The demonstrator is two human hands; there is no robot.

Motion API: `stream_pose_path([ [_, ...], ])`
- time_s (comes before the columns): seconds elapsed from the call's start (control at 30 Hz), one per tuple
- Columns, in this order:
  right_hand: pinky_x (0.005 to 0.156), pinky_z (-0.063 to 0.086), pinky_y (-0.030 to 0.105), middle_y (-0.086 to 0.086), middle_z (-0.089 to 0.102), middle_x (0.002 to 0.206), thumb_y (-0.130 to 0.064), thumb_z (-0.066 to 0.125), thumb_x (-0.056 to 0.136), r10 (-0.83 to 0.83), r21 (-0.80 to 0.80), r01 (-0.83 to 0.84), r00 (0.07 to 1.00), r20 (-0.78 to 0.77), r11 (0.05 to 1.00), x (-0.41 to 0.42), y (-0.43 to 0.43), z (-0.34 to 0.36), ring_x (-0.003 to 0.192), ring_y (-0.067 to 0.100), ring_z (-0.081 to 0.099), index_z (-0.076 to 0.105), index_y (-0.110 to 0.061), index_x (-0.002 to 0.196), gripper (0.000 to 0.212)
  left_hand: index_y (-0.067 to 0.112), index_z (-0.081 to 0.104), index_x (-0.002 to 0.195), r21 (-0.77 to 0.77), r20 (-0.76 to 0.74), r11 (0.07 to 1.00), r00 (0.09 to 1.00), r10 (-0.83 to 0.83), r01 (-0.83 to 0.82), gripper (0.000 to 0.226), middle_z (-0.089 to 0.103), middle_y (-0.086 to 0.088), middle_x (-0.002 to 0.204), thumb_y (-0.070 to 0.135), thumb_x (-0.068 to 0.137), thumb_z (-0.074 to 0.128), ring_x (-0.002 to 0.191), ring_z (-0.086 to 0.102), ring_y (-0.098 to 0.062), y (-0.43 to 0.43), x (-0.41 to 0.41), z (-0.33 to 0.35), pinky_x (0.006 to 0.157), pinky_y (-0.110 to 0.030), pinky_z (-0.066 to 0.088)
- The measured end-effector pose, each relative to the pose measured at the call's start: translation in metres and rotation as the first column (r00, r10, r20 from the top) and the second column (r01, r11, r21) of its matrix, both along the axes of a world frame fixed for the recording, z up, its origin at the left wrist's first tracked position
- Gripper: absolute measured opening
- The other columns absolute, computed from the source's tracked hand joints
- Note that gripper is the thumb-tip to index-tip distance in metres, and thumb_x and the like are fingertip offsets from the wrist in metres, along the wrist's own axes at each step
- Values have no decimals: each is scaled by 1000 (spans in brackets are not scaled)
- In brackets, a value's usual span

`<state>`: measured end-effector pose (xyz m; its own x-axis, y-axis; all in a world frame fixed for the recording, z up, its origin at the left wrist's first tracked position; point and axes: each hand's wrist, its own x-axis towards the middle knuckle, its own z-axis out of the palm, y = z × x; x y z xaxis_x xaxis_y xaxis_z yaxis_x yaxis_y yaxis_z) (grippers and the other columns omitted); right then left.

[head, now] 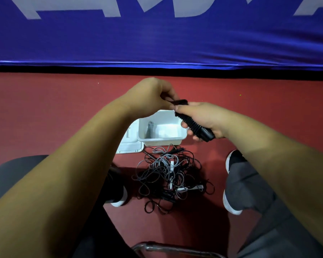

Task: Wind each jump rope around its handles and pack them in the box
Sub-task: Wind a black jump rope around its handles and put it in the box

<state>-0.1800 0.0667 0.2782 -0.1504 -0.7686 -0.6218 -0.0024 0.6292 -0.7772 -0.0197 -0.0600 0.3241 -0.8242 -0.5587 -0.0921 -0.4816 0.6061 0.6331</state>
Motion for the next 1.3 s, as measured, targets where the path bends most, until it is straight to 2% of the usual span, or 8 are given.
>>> stream_pose_path([
  [0.13, 58, 50, 31, 3, 63, 83, -53, 73, 92, -40, -64, 44, 997, 63, 997, 1, -1, 1, 58, 19, 57, 68, -31, 114, 32, 16, 76, 92, 124, -22, 989, 996, 81, -78, 15, 73, -1, 81, 14, 83, 89, 62, 58, -2, -3, 1, -3, 58, -15, 45],
  [0.33, 59, 50, 33, 0, 61, 79, -90, 60, 77, -68, -58, 77, 986, 151, 995, 1, -3, 3, 58, 18, 56, 68, -29, 106, 68, 18, 67, 79, 78, 17, 990, 993, 115, -116, 30, 64, 7, 70, 28, 75, 95, 60, 51, -4, -4, 2, -7, 60, -27, 40],
  [0.53, 61, 50, 34, 4, 61, 81, -74, 57, 95, -154, -124, 167, 982, 108, 978, 3, -4, 4, 58, 22, 55, 66, -32, 105, 44, 11, 69, 96, 258, -49, 938, 966, 252, -231, 30, 66, -1, 77, 32, 85, 87, 61, 62, -5, 1, 5, -8, 53, -23, 54],
  [0.6, 58, 49, 34, 7, 61, 81, -63, 56, 100, -184, -176, 189, 982, 46, 966, 4, -4, 6, 58, 24, 53, 65, -30, 108, 35, 6, 65, 102, 476, -70, 825, 921, 383, -307, 32, 65, -3, 80, 25, 87, 86, 65, 66, -9, 4, 4, -14, 61, -23, 58],
  [0.73, 52, 47, 33, 6, 61, 75, -55, 57, 103, -225, -270, 208, 974, -34, 940, 8, -4, 4, 57, 23, 53, 64, -30, 103, 26, -1, 65, 104, 875, -67, 414, 786, 614, -249, 15, 64, -8, 89, 9, 97, 74, 76, 72, -12, 16, -4, -19, 75, -19, 61],
  [0.93, 51, 51, 36, 1, 61, 72, -50, 54, 105, -213, -347, 145, 963, -165, 927, 13, -6, -4, 55, 22, 55, 61, -32, 100, 19, -9, 66, 108, 972, 57, 86, 573, 817, -218, 11, 66, -14, 104, -6, 98, 65, 91, 70, -20, 21, -15, -31, 72, -22, 62],
  [1.1, 51, 55, 39, 3, 64, 73, -49, 51, 102, -175, -365, 75, 952, -250, 928, 15, -4, -8, 54, 24, 59, 59, -33, 100, 19, 8, 66, 101, 971, 47, 107, 608, 792, -214, 14, 65, -7, 89, -1, 104, 56, 75, 62, -11, 22, -19, -41, 67, -22, 61],
  [1.3, 51, 54, 42, 7, 68, 73, -44, 49, 105, -185, -380, 104, 965, -183, 919, 14, -6, -5, 55, 28, 60, 56, -18, 108, 27, 15, 66, 119, 959, -52, 228, 687, 725, -168, 16, 65, 0, 85, 13, 108, 54, 70, 54, -8, 22, -20, -42, 70, -22, 55],
])
